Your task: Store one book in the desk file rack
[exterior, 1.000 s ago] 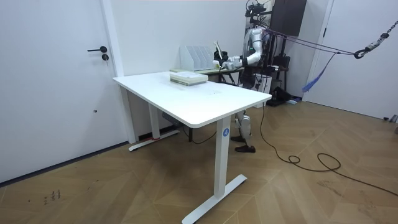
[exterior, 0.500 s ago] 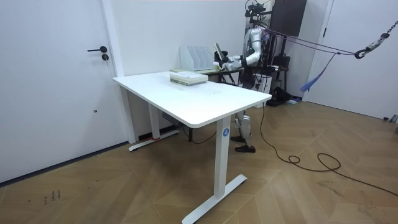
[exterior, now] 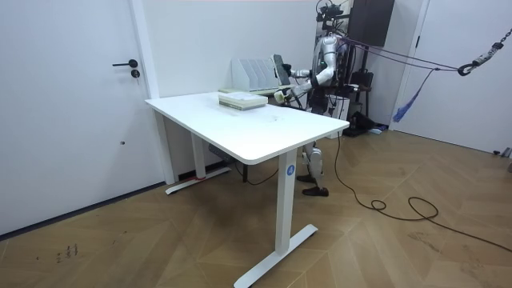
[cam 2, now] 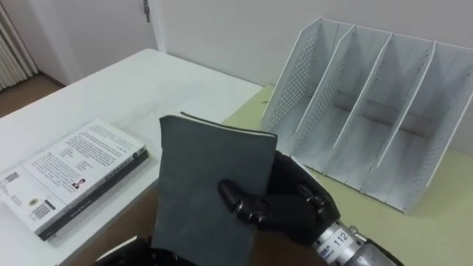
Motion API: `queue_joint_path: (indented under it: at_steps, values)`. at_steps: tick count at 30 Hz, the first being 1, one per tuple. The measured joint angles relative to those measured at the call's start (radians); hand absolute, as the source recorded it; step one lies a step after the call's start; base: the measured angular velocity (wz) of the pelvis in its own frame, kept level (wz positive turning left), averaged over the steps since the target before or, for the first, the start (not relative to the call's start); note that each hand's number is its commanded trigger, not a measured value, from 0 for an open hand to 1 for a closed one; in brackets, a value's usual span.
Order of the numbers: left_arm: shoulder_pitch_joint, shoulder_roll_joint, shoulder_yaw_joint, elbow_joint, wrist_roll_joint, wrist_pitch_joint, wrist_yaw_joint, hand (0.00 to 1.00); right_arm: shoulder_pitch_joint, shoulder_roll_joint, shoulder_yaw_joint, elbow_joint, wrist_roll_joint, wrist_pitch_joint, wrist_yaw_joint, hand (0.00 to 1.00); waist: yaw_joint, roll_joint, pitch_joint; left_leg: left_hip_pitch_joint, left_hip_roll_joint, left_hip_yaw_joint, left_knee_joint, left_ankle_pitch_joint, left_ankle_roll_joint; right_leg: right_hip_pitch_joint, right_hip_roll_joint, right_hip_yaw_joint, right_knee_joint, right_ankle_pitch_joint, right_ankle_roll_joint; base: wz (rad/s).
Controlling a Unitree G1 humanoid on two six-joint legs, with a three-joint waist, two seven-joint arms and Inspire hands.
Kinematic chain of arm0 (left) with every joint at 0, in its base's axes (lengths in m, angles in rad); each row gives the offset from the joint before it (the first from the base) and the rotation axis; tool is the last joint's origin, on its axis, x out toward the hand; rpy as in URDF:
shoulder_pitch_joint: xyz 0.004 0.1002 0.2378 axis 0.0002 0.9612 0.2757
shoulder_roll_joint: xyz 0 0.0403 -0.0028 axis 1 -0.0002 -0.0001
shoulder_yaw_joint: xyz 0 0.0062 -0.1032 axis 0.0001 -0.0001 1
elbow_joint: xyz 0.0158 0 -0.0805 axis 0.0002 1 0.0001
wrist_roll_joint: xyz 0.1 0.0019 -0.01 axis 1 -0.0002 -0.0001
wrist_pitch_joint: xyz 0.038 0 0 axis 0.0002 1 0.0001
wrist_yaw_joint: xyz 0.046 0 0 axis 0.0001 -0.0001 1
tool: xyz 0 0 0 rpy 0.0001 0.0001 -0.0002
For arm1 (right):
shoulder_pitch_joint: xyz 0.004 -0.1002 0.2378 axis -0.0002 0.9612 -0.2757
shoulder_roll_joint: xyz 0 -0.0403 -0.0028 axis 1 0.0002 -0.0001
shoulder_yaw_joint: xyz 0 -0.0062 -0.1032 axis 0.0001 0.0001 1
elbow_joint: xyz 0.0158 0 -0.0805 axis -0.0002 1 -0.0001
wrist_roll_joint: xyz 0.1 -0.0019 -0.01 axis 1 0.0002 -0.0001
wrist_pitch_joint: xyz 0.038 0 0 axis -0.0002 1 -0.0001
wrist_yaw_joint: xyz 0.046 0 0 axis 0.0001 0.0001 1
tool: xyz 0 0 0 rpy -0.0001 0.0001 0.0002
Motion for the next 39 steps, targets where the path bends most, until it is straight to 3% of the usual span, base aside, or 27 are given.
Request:
queue_joint_path:
  at_steps: [6, 8, 11, 15, 17, 21, 26, 28, 32, 36, 39]
  values:
    - [0.031, -0.051, -0.01, 0.144, 0.055, -0.004, 0.063, 0.0, -0.005, 0.011, -0.025, -0.045, -0.135, -0.008, -0.14, 1.0, -0.017, -0.009, -0.0009, 0.006, 0.0, 0.025, 0.0, 0.0, 0.0, -0.004, 0.002, 0.016, 0.007, 0.0, 0.0, -0.1]
    - [0.048, -0.063, -0.01, 0.165, 0.082, -0.005, 0.079, 0.0, -0.005, 0.025, -0.042, -0.071, -0.187, -0.009, -0.196, 1.0, -0.022, -0.016, 0.001, 0.006, -0.001, 0.028, 0.0, 0.0, 0.0, -0.016, 0.002, 0.021, 0.013, -0.001, 0.0, -0.09]
    - [0.058, -0.083, -0.01, 0.246, 0.085, -0.008, 0.105, 0.0, -0.005, 0.062, -0.056, -0.101, -0.283, -0.028, -0.305, 1.0, -0.022, -0.026, -0.0044, 0.003, 0.0, 0.029, 0.0, 0.0, 0.0, -0.018, 0.005, 0.027, 0.013, 0.0, 0.0, -0.04]
    - [0.06, -0.115, -0.009, 0.359, 0.085, -0.047, 0.159, 0.0, -0.008, 0.085, -0.075, -0.105, -0.412, -0.074, -0.47, 1.0, -0.021, -0.029, -0.0071, 0.012, 0.0, 0.03, -0.003, 0.0, 0.0, -0.009, 0.008, 0.031, 0.009, 0.0, 0.001, 0.0]
    - [0.063, -0.132, -0.008, 0.434, 0.085, -0.064, 0.188, 0.0, -0.011, 0.086, -0.083, -0.11, -0.505, -0.091, -0.563, 1.0, -0.021, -0.021, -0.0099, 0.011, 0.001, 0.03, -0.007, 0.0, 0.0, -0.009, 0.012, 0.04, 0.002, 0.003, 0.002, -0.04]
    - [0.064, -0.137, -0.004, 0.517, 0.082, -0.079, 0.211, 0.0, -0.016, 0.094, -0.094, -0.133, -0.583, -0.1, -0.7, 1.0, -0.011, -0.006, -0.0124, 0.009, 0.001, 0.028, -0.019, 0.0, 0.0, -0.012, 0.016, 0.042, 0.0, 0.006, 0.0, -0.07]
    - [0.055, -0.159, 0.07, 0.651, 0.076, -0.1, 0.273, 0.0, -0.073, 0.098, -0.1, -0.147, -0.73, -0.131, -0.885, 1.0, 0.007, -0.011, -0.0118, 0.009, -0.005, 0.032, -0.025, 0.002, -0.002, -0.028, 0.019, 0.052, 0.015, 0.002, -0.005, -0.1]
    - [0.057, -0.17, 0.094, 0.696, 0.065, -0.113, 0.291, 0.0, -0.099, 0.098, -0.106, -0.148, -0.76, -0.131, -0.927, 1.0, 0.014, -0.021, -0.0096, 0.007, -0.005, 0.032, -0.025, 0.002, -0.002, -0.028, 0.02, 0.052, 0.012, 0.002, -0.005, -0.02]
    - [0.049, -0.181, 0.133, 0.747, 0.064, -0.136, 0.307, 0.0, -0.145, 0.1, -0.146, -0.172, -0.865, -0.131, -1.0, 1.0, 0.032, -0.038, -0.0153, 0.006, -0.004, 0.029, -0.025, 0.002, -0.003, -0.024, 0.021, 0.044, 0.001, 0.002, -0.005, 0.06]
    - [0.042, -0.181, 0.161, 0.787, 0.053, -0.137, 0.322, 0.0, -0.207, 0.099, -0.174, -0.179, -0.905, -0.142, -1.099, 1.0, 0.032, -0.058, -0.0242, 0.011, -0.002, 0.029, -0.026, 0.002, -0.003, -0.004, 0.029, 0.038, -0.031, 0.008, -0.002, 0.11]
    - [0.032, -0.181, 0.168, 0.809, 0.042, -0.135, 0.348, 0.0, -0.209, 0.099, -0.196, -0.18, -0.898, -0.163, -1.137, 1.0, 0.034, -0.067, -0.0245, 0.013, -0.001, 0.029, -0.027, 0.002, -0.003, 0.006, 0.029, 0.028, -0.045, 0.012, -0.001, 0.07]
